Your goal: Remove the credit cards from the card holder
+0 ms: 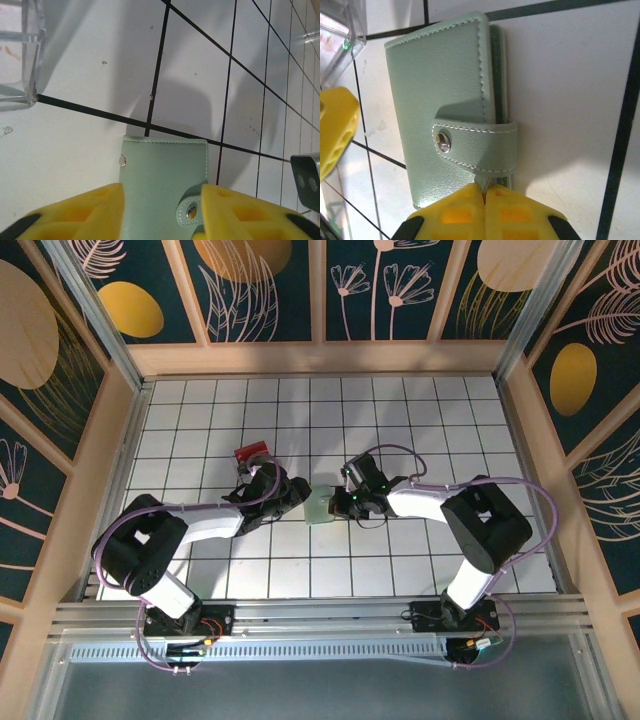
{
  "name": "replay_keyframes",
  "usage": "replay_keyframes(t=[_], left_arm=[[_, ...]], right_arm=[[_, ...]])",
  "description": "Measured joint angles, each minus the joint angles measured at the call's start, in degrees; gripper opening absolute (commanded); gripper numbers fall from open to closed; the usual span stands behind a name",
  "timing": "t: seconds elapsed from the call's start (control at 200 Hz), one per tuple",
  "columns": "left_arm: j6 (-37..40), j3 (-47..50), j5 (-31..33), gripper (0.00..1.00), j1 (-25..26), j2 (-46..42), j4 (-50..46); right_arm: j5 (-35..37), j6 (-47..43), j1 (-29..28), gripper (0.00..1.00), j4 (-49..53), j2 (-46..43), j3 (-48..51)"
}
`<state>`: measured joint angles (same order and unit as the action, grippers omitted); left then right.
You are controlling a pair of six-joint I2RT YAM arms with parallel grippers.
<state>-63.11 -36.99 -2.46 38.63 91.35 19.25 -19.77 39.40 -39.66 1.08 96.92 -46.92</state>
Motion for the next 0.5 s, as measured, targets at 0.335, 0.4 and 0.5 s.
replay_keyframes(t=[0.335, 0.4, 0.5], left_arm=[[0.24, 0.39, 2.67, 0.74, 0.0, -4.42, -1.25], [0.37, 0.42, 3.52, 0.77, 0.0, -6.23, -1.51], [0.52, 0.42, 4.5, 0.79, -0.33, -8.79, -1.46]], right_arm=[[-2.67, -0.07, 1.51, 0.0, -3.39, -6.05, 3.89], [-3.5, -0.04, 2.25, 0.0, -4.7, -8.0, 4.7], [-4.79, -0.04, 3.52, 0.0, -6.69, -11.28, 5.81]])
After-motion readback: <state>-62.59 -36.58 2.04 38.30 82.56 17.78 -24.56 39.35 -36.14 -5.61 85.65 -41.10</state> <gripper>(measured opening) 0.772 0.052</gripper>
